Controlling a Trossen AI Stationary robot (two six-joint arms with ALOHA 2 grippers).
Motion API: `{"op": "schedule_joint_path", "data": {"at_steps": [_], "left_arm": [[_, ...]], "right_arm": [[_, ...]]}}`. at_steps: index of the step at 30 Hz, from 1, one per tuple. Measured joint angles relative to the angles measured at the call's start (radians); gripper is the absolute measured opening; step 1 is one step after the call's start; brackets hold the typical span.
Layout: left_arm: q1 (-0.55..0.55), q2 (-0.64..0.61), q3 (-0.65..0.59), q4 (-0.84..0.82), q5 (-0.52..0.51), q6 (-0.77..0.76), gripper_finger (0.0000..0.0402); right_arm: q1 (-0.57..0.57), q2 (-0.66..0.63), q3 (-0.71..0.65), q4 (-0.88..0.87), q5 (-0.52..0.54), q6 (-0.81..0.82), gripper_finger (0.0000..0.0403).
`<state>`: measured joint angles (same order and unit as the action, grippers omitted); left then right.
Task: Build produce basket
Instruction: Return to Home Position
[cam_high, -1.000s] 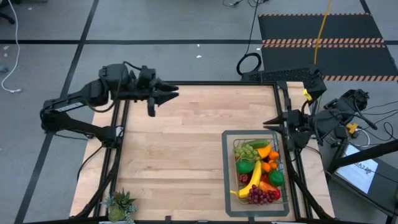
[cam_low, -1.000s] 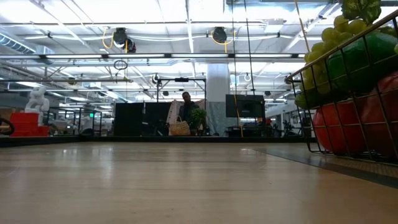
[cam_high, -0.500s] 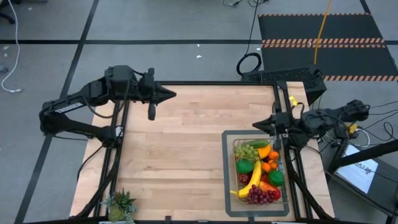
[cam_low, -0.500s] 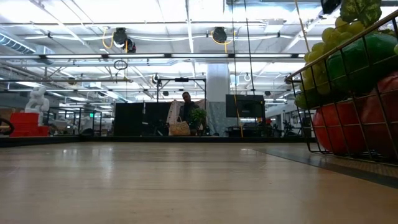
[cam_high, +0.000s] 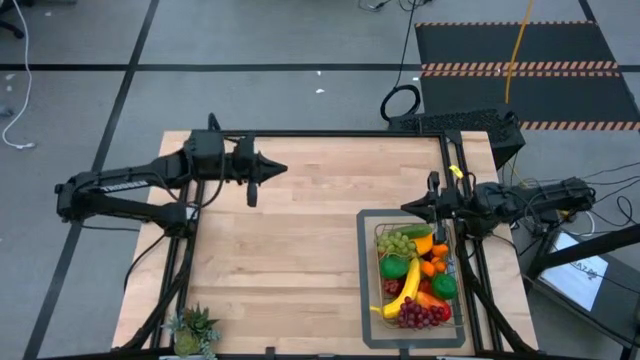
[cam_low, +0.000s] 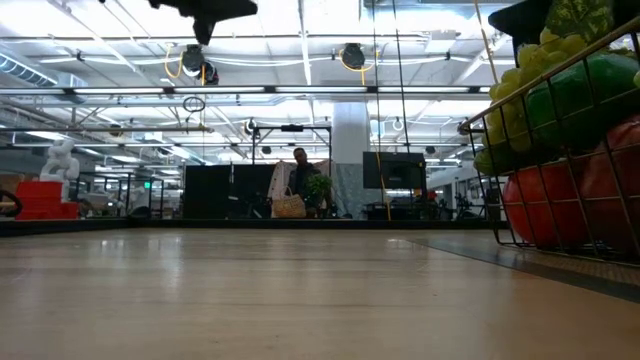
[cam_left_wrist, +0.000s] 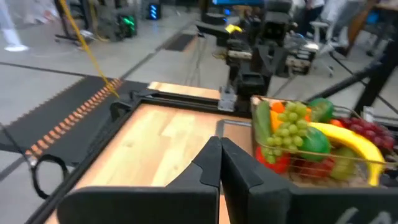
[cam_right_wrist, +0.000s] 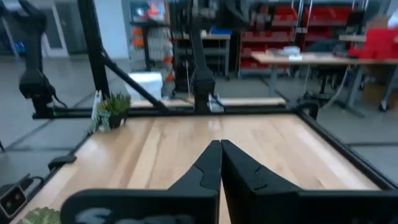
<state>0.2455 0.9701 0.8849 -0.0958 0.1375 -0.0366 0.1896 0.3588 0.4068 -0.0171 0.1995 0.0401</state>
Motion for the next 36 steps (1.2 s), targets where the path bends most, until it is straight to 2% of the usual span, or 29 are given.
{"op": "schedule_joint_path", "data": {"at_steps": [5, 13, 19, 31, 36], "left_arm": [[0.000, -0.057, -0.095, 0.066, -0.057, 0.001, 0.0001], [0.000, -0.145, -0.188, 0.066, -0.052, -0.031, 0.0001], [0.000, -0.170, -0.206, 0.077, -0.051, -0.033, 0.0001], [0.000, -0.165, -0.208, 0.093, -0.050, -0.032, 0.0001], [0.000, -0.164, -0.208, 0.101, -0.050, -0.044, 0.0001]], "right_arm": [[-0.012, -0.084, -0.115, 0.135, -0.022, -0.024, 0.0000], [-0.013, -0.249, -0.230, 0.131, -0.022, -0.027, 0.0000], [-0.013, -0.359, -0.277, 0.135, -0.026, -0.074, 0.0000], [-0.099, -0.354, -0.301, 0.136, -0.075, -0.109, 0.0000], [-0.140, -0.354, -0.385, 0.309, -0.101, -0.079, 0.0000]]}}
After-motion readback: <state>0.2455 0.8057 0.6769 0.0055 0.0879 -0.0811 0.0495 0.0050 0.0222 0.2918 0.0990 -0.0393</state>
